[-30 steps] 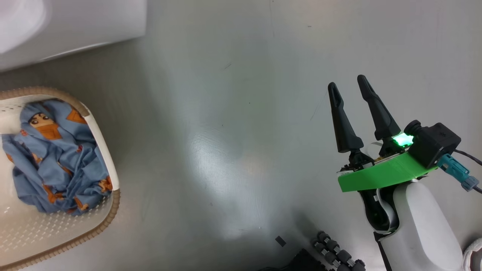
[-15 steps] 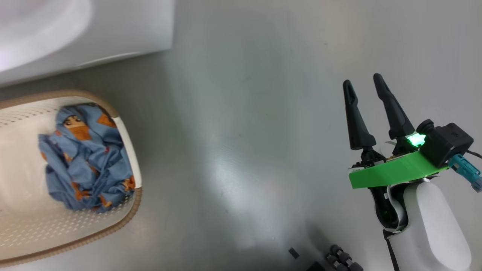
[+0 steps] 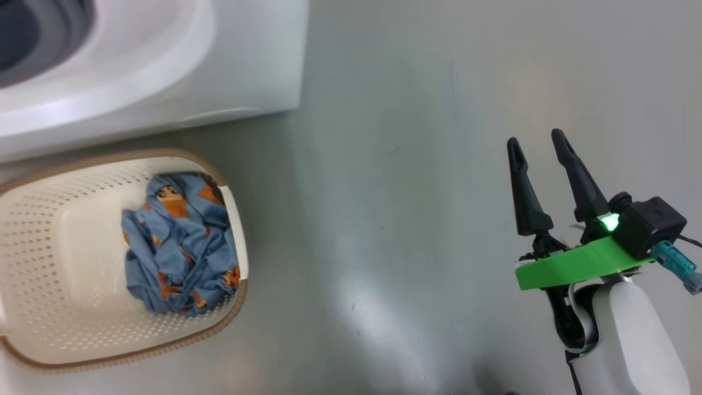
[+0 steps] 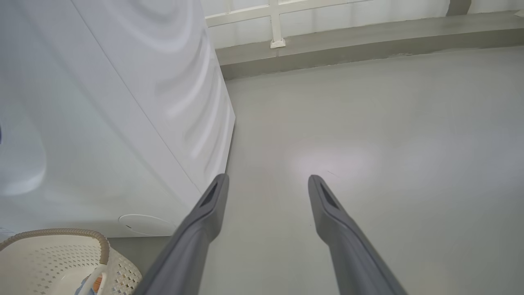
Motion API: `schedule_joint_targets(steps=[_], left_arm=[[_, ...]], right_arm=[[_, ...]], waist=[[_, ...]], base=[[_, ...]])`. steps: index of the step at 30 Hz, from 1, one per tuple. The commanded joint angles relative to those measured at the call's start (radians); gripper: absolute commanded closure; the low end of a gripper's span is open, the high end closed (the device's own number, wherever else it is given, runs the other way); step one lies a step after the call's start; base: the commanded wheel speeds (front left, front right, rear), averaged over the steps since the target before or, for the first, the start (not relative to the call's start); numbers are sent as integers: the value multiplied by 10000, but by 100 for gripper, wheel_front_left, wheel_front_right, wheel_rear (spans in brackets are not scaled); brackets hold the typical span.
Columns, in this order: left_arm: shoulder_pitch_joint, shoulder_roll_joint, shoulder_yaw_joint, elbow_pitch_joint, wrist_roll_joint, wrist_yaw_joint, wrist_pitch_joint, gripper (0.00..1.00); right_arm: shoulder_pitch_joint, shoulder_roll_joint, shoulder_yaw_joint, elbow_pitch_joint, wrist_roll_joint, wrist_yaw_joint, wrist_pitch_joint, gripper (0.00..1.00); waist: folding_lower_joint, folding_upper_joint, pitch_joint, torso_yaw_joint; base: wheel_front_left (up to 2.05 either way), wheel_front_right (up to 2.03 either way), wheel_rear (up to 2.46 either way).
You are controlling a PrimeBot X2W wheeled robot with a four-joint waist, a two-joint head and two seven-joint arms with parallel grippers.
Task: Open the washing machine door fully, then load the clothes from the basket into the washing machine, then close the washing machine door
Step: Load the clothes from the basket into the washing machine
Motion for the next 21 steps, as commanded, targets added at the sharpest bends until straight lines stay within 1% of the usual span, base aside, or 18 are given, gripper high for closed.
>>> schedule_joint_targets(steps=[1,5,10,14,16,21], left_arm=[[646,604,334,-553,-53,-12,-58,0],[2065,351,727,-1770,-153,65,-59,0],[3864,-98,1144,-3504,-91,296,-59,0],[5339,-543,1431,-4847,102,588,-60,0],[6043,-861,1605,-5461,152,735,-60,0],[7480,-1522,1822,-6502,436,909,-60,0]], right_arm=[[425,-12,107,-168,-78,16,-74,0],[599,-12,-58,-133,-205,16,-74,0],[780,-12,-136,-106,-346,16,-74,0],[927,-12,-126,-26,-391,16,-74,0],[1015,-12,-124,26,-399,16,-74,0],[1249,-12,-152,142,-431,16,-74,0]], waist=[[0,0,-469,315],[0,0,-852,524],[0,0,-1289,739],[0,0,-1704,858],[0,0,-1950,902],[0,0,-2543,1001]], base=[[0,0,0],[0,0,0],[0,0,0],[0,0,0],[0,0,0],[0,0,0]])
